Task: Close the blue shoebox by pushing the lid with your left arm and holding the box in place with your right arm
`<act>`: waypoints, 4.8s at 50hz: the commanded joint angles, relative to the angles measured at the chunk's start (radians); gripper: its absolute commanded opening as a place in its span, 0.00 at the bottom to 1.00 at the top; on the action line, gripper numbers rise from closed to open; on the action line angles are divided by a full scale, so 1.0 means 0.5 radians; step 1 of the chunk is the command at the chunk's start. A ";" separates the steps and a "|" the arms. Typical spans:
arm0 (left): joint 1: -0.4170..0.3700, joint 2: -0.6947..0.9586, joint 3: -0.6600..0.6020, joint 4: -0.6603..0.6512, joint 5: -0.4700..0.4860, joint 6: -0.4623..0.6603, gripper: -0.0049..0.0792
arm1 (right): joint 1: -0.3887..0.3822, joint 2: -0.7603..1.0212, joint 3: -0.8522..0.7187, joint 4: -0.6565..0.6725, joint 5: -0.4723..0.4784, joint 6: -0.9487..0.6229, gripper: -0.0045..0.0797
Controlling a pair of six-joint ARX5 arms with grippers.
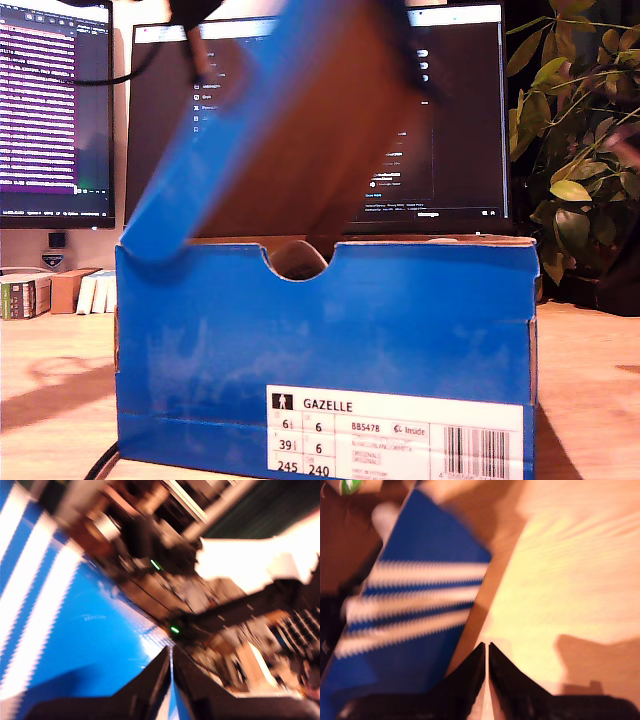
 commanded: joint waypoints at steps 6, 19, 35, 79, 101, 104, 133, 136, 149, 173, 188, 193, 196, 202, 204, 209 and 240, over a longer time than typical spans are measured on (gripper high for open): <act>0.017 -0.014 0.024 0.015 -0.109 0.139 0.04 | -0.031 0.018 0.170 -0.096 -0.269 -0.007 0.04; 0.162 -0.014 0.024 -0.012 -0.347 0.262 0.04 | 0.085 0.018 0.280 -0.262 -0.723 0.075 0.04; 0.276 -0.014 0.024 -0.014 -0.382 0.271 0.04 | 0.465 0.018 0.280 -0.316 -0.674 0.077 0.04; 0.367 -0.019 0.024 -0.061 -0.565 0.291 0.04 | 0.685 0.019 0.290 -0.272 0.097 -0.076 0.04; 0.644 -0.108 0.016 -0.394 -0.932 0.658 0.04 | 0.555 -0.108 0.290 -0.069 0.702 -0.289 0.04; 0.686 -0.132 0.011 -0.408 -0.932 0.693 0.04 | 0.535 -0.153 0.290 -0.072 0.703 -0.308 0.04; 1.009 -0.485 -0.208 -0.430 -1.096 0.795 0.04 | 0.284 -0.656 0.269 -0.199 1.005 -0.401 0.04; 1.039 -0.531 -0.278 -0.405 -1.096 0.795 0.04 | 0.260 -0.709 0.262 -0.237 1.022 -0.424 0.04; 1.134 -0.793 -0.546 -0.296 -1.152 0.789 0.04 | 0.155 -0.973 0.235 -0.390 1.025 -0.471 0.04; 1.163 -1.328 -0.954 0.002 -1.356 0.671 0.04 | 0.098 -1.698 -0.051 -0.641 1.077 -0.469 0.04; 1.162 -1.694 -1.323 0.203 -1.543 0.545 0.04 | 0.098 -1.997 -0.105 -0.829 1.100 -0.408 0.04; 1.162 -1.810 -1.395 0.197 -1.572 0.465 0.04 | 0.098 -2.027 -0.105 -0.851 1.104 -0.338 0.04; 1.162 -1.852 -1.395 0.156 -1.582 0.446 0.04 | 0.098 -2.026 -0.105 -0.850 1.102 -0.282 0.04; 1.162 -1.896 -1.395 0.107 -1.581 0.284 0.04 | 0.099 -2.026 -0.104 -0.832 1.099 -0.204 0.04; 1.162 -1.904 -1.395 0.107 -1.582 0.238 0.04 | 0.099 -2.026 -0.102 -0.832 1.099 -0.131 0.04; 1.162 -1.904 -1.395 0.105 -1.582 0.147 0.04 | 0.099 -2.026 -0.102 -0.842 1.100 0.043 0.04; 1.160 -2.039 -1.398 0.017 -2.250 0.424 0.04 | 0.102 -2.039 -0.135 -0.966 1.362 -0.060 0.04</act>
